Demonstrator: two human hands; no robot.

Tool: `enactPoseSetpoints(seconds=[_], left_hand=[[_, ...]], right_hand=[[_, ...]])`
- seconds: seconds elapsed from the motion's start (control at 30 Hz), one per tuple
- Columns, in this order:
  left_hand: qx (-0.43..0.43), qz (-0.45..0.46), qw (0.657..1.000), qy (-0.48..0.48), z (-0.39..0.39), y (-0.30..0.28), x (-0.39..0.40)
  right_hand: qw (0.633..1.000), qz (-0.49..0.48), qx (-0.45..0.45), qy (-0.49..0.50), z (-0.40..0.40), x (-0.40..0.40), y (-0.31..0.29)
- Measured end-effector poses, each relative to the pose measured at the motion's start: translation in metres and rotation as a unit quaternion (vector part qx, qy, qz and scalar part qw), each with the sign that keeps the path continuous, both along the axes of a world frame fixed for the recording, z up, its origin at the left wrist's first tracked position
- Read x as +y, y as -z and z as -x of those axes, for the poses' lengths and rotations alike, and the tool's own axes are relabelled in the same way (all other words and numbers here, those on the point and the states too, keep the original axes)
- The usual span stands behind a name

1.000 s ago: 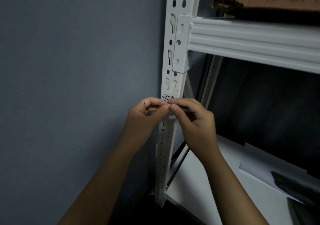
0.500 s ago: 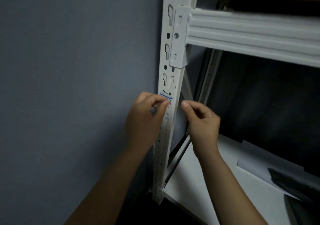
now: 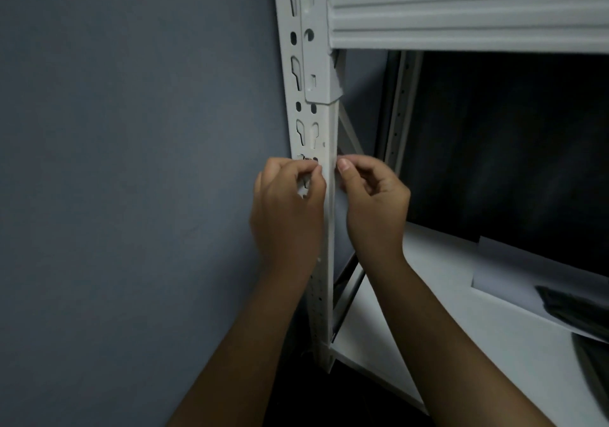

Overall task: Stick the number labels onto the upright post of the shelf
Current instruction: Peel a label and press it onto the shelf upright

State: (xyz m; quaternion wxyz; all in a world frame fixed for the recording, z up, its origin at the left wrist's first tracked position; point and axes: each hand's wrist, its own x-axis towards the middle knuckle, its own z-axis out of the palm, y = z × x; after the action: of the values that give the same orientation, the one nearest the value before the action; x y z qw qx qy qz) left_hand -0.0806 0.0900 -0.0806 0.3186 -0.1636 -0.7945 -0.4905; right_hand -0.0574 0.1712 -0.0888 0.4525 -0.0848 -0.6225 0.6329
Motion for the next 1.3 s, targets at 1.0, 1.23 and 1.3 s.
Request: enactPoseSetpoints(seconds=[1.0,1.23,1.3], left_hand=[[-0.189,0.024,0.980,0.050,-0.004,0.021,-0.001],[-0.109,-0.034,0.991,0.067,-0.001,0.008,-0.010],[-0.073,-0.038,0.994,0.068,0.000,-0.001,-0.009]], right_hand=[[1.000,0.012,-0.014,-0.013,-0.001,-0.003,0.001],[1.000,0.015,-0.003,-0.020,-0.001,0.000,0.002],[1.000,0.013,-0.002,-0.026,-0.001,0.000,0.002]])
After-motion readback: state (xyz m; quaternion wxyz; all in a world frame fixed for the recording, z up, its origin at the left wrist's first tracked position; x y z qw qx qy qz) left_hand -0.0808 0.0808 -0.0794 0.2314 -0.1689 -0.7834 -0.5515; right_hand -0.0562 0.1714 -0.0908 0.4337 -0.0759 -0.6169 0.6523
